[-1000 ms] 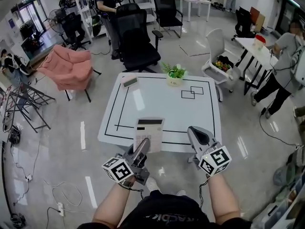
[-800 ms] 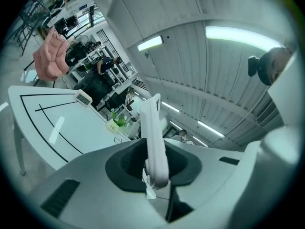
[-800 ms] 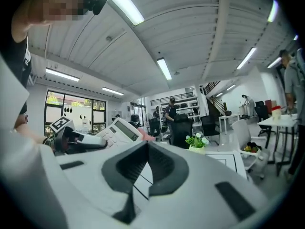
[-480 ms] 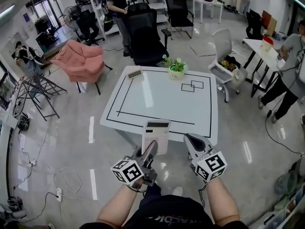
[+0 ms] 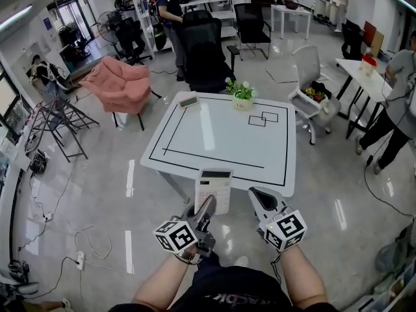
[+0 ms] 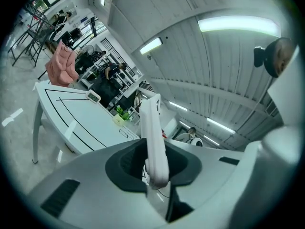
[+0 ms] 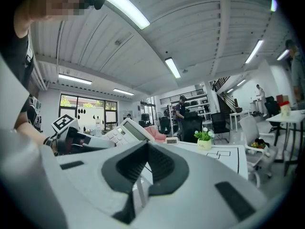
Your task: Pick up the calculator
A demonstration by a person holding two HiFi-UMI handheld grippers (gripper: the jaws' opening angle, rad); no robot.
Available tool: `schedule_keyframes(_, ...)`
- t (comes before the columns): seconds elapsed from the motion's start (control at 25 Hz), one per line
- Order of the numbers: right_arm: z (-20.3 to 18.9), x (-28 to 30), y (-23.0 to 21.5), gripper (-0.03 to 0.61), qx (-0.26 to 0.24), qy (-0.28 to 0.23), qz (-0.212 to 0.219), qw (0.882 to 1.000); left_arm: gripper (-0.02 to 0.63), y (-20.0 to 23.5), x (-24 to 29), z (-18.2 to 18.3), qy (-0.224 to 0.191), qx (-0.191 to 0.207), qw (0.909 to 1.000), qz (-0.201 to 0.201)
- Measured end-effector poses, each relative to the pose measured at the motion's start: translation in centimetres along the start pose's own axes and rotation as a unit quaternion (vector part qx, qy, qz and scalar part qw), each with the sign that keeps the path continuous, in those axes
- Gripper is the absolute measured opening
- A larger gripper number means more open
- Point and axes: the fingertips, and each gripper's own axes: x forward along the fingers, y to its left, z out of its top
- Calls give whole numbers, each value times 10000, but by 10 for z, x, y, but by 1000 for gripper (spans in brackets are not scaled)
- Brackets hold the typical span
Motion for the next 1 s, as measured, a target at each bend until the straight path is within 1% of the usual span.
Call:
schedule_keyframes(0.32,0,-11,1,2,-20,-33,5,10000,69,-6,1,-5,-39,12,10000,-9)
schedule_keyframes(1.0,2,-10,9,2,48,-77,15,10000,69,-9,-7,0,-49,66,10000,19)
